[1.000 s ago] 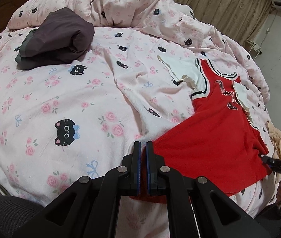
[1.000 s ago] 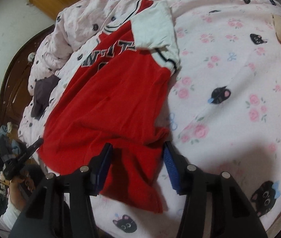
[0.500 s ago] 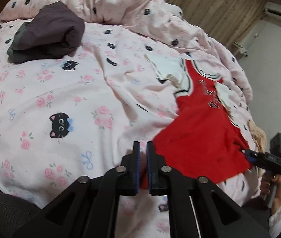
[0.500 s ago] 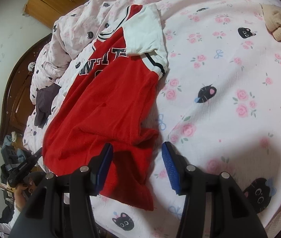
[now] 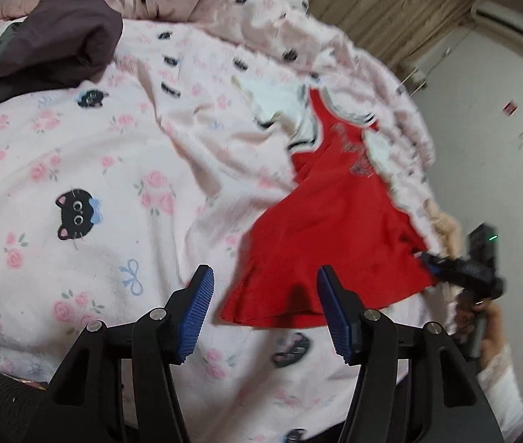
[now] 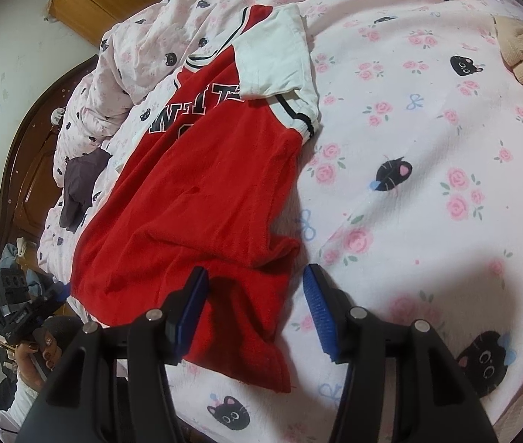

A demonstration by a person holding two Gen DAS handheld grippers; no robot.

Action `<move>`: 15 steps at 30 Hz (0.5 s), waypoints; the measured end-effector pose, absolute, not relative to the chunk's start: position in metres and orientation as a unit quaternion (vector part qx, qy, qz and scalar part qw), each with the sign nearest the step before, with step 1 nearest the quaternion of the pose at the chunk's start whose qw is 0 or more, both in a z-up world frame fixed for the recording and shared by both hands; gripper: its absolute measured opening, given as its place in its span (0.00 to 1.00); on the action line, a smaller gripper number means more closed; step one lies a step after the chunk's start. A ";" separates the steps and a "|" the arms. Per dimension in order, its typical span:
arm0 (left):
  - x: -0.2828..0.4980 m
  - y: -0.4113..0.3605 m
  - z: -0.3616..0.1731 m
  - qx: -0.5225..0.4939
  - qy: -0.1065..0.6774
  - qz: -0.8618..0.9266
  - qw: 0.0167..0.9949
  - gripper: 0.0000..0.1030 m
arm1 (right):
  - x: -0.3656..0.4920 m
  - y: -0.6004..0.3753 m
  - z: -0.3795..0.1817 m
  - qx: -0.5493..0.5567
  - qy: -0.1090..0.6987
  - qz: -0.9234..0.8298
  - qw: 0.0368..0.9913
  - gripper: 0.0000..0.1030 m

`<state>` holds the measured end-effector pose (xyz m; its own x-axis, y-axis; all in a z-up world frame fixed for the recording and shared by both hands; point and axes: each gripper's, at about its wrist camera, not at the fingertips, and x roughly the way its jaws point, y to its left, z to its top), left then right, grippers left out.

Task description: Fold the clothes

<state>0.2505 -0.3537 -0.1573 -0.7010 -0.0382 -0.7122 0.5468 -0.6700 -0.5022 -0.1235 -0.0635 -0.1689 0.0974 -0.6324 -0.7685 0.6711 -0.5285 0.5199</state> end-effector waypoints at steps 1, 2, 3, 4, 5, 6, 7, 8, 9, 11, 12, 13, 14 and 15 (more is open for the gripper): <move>0.247 -0.353 -0.161 0.350 0.365 -0.845 0.174 0.51 | -0.123 -0.064 -0.169 0.559 0.019 -0.672 0.486 0.56; 0.245 -0.353 -0.162 0.349 0.364 -0.846 0.172 0.51 | -0.123 -0.064 -0.169 0.558 0.020 -0.672 0.486 0.56; 0.243 -0.352 -0.162 0.347 0.362 -0.848 0.169 0.51 | -0.123 -0.064 -0.169 0.558 0.020 -0.672 0.486 0.56; 0.241 -0.350 -0.162 0.346 0.359 -0.851 0.163 0.49 | -0.123 -0.063 -0.169 0.558 0.020 -0.672 0.486 0.56; 0.240 -0.348 -0.161 0.346 0.355 -0.854 0.157 0.43 | -0.123 -0.063 -0.169 0.559 0.018 -0.672 0.486 0.56; 0.239 -0.345 -0.160 0.345 0.347 -0.858 0.152 0.26 | -0.123 -0.062 -0.169 0.559 0.017 -0.671 0.487 0.56; 0.238 -0.343 -0.158 0.346 0.340 -0.862 0.148 0.13 | -0.124 -0.062 -0.168 0.559 0.014 -0.671 0.487 0.56; 0.236 -0.340 -0.158 0.349 0.333 -0.864 0.144 0.11 | -0.124 -0.061 -0.167 0.558 0.011 -0.671 0.488 0.56; 0.234 -0.338 -0.158 0.351 0.329 -0.865 0.141 0.09 | -0.124 -0.060 -0.167 0.557 0.009 -0.671 0.489 0.56; 0.232 -0.334 -0.158 0.354 0.315 -0.869 0.141 0.05 | -0.125 -0.060 -0.165 0.555 0.007 -0.673 0.488 0.56; 0.232 -0.332 -0.156 0.354 0.307 -0.872 0.143 0.04 | -0.125 -0.059 -0.165 0.554 0.006 -0.675 0.488 0.56; 0.233 -0.329 -0.153 0.349 0.298 -0.876 0.145 0.04 | -0.125 -0.059 -0.165 0.553 0.006 -0.676 0.487 0.56; 0.234 -0.327 -0.150 0.345 0.289 -0.881 0.147 0.04 | -0.126 -0.058 -0.164 0.553 0.005 -0.677 0.486 0.56; 0.235 -0.326 -0.146 0.339 0.285 -0.885 0.148 0.04 | -0.126 -0.058 -0.164 0.552 0.004 -0.679 0.485 0.56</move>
